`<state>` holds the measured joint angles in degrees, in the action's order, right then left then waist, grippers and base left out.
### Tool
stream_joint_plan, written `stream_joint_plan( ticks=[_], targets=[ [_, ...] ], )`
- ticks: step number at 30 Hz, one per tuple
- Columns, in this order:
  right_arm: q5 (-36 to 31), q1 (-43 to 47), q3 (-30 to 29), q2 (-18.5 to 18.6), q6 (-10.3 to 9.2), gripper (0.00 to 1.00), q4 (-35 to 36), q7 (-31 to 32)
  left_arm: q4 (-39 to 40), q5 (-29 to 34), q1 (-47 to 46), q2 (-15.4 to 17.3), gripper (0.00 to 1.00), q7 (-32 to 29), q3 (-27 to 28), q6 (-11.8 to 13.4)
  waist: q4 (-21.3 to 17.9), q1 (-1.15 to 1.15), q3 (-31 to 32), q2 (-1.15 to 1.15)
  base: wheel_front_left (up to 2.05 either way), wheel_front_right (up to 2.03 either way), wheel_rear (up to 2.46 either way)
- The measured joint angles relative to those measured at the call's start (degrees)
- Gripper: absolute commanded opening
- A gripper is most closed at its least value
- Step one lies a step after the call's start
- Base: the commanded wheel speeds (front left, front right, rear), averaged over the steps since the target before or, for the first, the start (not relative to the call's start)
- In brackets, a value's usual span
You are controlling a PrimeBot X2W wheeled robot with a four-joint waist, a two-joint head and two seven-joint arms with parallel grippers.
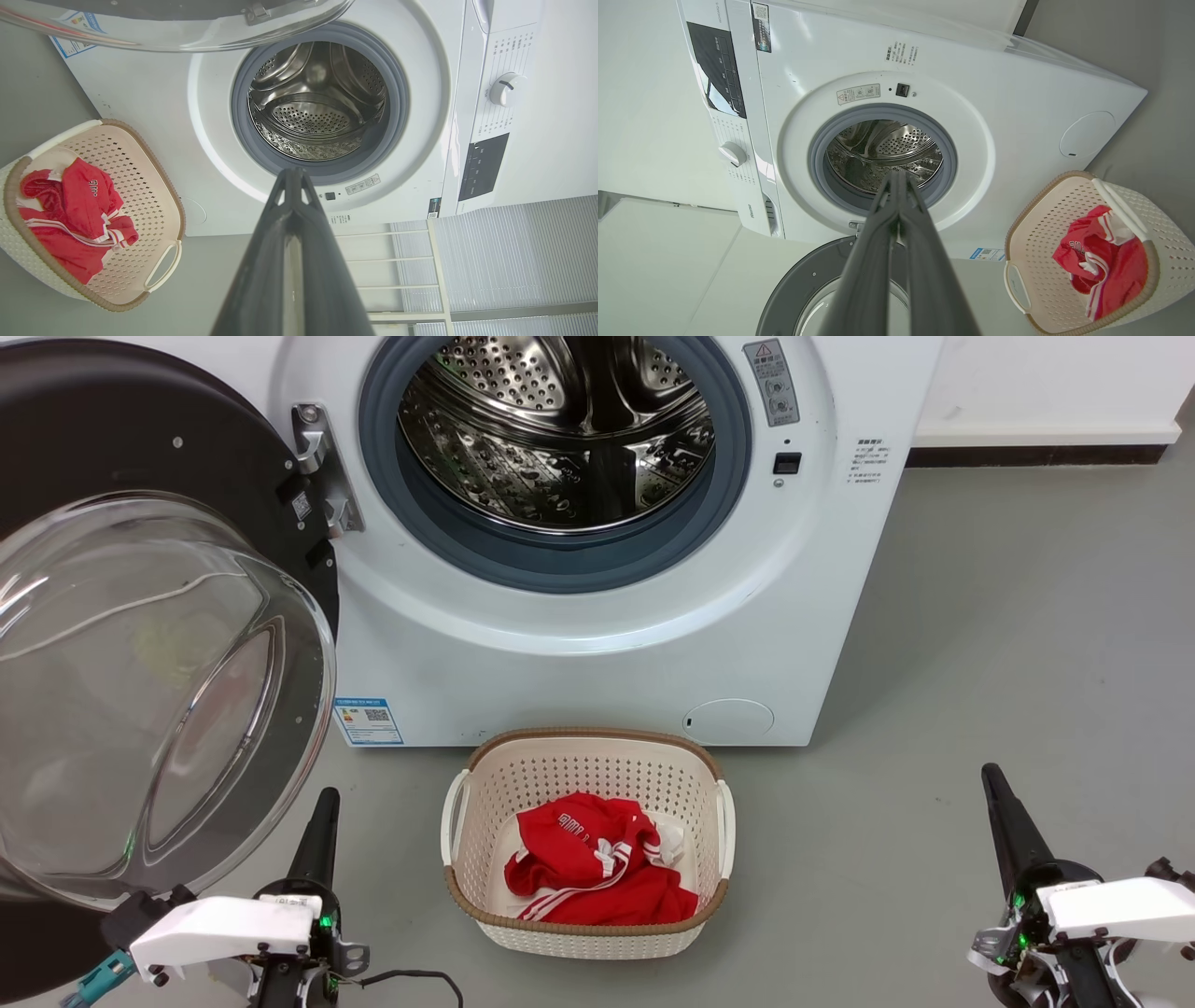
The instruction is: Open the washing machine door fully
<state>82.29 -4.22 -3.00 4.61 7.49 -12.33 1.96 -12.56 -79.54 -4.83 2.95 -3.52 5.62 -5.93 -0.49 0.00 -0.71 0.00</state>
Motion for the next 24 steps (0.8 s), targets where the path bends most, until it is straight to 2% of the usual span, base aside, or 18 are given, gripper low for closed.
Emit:
stream_joint_plan(
  ticks=[24],
  targets=[
    [10.7, -1.4, -1.3, -0.1, 0.0, 0.0, -1.5, 2.6, -1.4, -11.7, -1.0, 0.0, 0.0, -2.9, 0.8, -1.4, 0.4, 0.0, 0.5, 0.0, 0.0, 0.0, 0.0]
  ],
)
